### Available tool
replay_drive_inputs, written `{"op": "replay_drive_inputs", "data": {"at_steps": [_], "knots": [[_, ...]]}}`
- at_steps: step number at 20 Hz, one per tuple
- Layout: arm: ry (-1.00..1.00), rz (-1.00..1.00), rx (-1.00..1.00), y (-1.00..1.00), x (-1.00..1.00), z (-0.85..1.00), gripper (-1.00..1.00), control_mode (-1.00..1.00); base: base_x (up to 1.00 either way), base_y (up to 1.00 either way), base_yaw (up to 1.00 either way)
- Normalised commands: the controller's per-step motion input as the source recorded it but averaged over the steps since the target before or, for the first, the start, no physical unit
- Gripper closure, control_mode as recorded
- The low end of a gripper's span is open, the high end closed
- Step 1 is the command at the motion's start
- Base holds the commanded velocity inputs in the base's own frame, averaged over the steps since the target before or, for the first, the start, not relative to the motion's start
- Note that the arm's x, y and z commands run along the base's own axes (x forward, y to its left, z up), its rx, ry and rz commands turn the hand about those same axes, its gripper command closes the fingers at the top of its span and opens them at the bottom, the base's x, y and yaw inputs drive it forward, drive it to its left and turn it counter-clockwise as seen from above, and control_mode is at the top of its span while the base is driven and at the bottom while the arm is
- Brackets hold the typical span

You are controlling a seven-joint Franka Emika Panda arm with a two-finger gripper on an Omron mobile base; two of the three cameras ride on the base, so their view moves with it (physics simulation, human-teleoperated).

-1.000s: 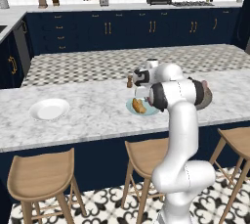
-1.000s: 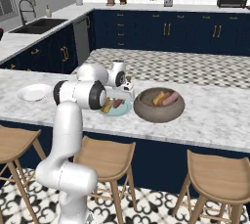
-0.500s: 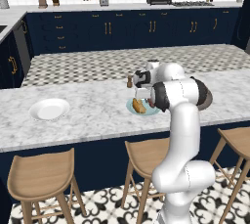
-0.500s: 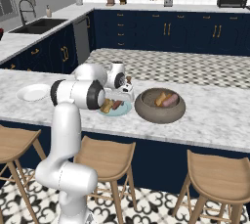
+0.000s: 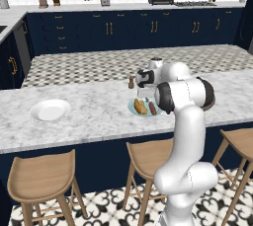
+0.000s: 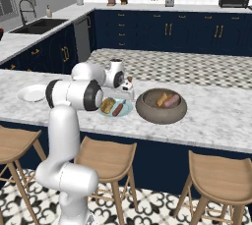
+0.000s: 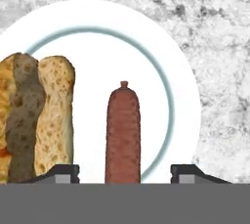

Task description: Place one bun and one sausage from the bowl on each plate.

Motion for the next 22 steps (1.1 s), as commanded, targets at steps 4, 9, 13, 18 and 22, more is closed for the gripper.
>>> {"op": "replay_drive_inputs", "data": {"at_steps": [4, 9, 13, 18, 22], "knots": [[-0.01, 0.01, -0.03, -0.04, -0.25, 0.97, -1.0, -1.0, 0.0, 0.0, 0.0], [0.0, 0.0, -0.09, -0.76, -0.13, 0.98, -1.0, -1.0, 0.0, 0.0, 0.0], [0.0, -0.02, -0.09, -1.0, 0.0, 0.72, -1.0, -1.0, 0.0, 0.0, 0.0], [0.01, -0.07, -0.06, -1.0, 0.08, 0.24, -1.0, -1.0, 0.0, 0.0, 0.0], [0.05, -0.05, -0.06, -1.0, 0.21, -0.41, -1.0, -1.0, 0.0, 0.0, 0.0]]}}
